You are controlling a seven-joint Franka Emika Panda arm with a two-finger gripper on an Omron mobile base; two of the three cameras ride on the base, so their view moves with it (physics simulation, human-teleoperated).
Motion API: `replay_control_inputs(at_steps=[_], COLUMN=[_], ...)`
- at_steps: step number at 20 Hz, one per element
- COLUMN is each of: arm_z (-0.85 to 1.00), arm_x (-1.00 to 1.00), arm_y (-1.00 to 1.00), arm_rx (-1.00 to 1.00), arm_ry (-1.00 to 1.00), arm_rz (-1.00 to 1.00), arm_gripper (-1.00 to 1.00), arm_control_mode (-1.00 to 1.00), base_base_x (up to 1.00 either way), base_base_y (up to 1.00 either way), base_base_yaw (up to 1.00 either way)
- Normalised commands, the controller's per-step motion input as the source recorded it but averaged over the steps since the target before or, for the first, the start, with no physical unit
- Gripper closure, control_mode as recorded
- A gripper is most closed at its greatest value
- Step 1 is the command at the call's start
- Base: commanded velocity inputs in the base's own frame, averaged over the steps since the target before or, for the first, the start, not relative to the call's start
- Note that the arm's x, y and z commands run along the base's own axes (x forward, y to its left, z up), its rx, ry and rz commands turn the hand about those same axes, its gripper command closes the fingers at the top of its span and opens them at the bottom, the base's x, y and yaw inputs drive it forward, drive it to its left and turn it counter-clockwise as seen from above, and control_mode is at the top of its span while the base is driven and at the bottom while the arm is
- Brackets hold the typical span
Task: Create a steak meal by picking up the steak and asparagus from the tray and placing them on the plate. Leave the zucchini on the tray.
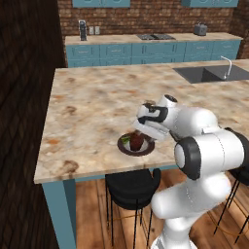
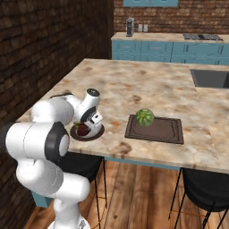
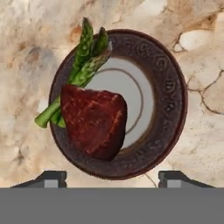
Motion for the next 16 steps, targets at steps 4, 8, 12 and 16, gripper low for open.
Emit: replay_control_inputs(at_steps=[4, 8, 12, 16], arm_z=[0.99, 0.95, 0.56, -0.04], arm_x=[-0.98, -0.91, -0.6, -0.31], arm_y=[-0.17, -0.42, -0.6, -0.93], arm_rx=[0.0, 0.0, 0.0, 0.02], arm_ry=[-0.31, -0.27, -0.13, 0.0], arm_rz=[0.0, 0.0, 0.08, 0.09], arm_gripper=[-1.0, -1.0, -1.0, -1.0], arm_control_mode=[-1.0, -1.0, -1.0, -1.0], base_base_x=[0.0, 0.0, 0.0, 0.0], base_base_y=[0.0, 0.0, 0.0, 0.0], base_base_yaw=[0.0, 0.0, 0.0, 0.0])
